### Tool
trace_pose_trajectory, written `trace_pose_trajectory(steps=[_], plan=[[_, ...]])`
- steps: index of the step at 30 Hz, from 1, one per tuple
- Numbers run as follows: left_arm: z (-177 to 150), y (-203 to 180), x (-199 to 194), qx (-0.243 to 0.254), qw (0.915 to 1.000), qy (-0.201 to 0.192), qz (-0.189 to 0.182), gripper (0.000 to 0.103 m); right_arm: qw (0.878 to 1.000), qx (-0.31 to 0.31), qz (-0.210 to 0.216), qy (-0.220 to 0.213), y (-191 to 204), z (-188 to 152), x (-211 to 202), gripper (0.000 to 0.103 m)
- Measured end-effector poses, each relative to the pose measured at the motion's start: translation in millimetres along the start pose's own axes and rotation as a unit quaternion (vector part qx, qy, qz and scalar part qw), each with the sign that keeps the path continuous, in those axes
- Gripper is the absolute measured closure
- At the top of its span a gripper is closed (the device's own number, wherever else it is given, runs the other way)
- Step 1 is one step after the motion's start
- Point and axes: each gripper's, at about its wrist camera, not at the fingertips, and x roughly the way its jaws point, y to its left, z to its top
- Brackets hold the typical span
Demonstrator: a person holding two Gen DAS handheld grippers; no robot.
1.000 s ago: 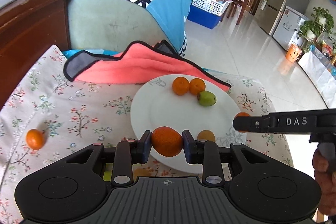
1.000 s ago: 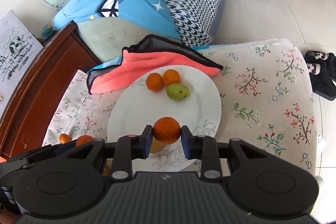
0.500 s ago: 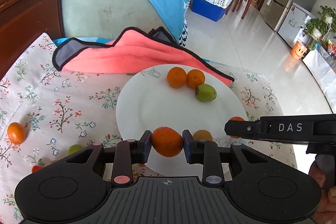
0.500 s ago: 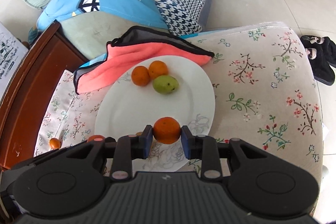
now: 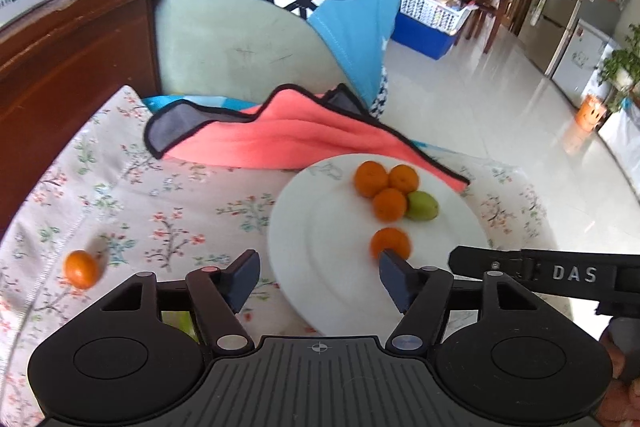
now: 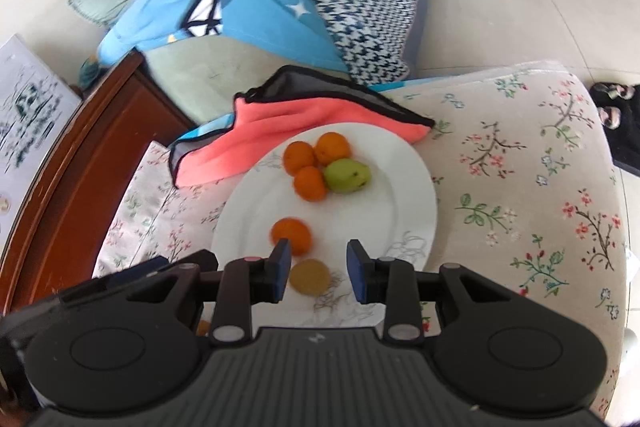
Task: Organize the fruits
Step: 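Move both open grippers back from the plate to the fruit pile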
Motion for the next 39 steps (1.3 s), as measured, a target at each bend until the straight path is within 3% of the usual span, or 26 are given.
trace_pose_trajectory(steps=[9, 21, 29, 39], plan=[[-8, 21, -15, 0.048, 0.9979, 0.020, 0.037, 0.036, 0.998, -0.066, 0.016, 0.010, 15, -10, -3, 0.070], [-11, 85, -38, 0.017, 0.9980, 0.024, 0.056, 0.036, 0.990, -0.131, 0.052, 0.027, 40, -28, -5, 0.070], [-11, 112, -35, 0.029, 0.9953, 0.031, 0.087, 0.036, 0.979, -0.181, 0.082, 0.054, 65, -47, 1, 0.070], [-26, 144, -23, 0.040, 0.9941, 0.038, 0.094, 0.036, 0.962, -0.233, 0.123, 0.075, 95, -64, 5, 0.067]])
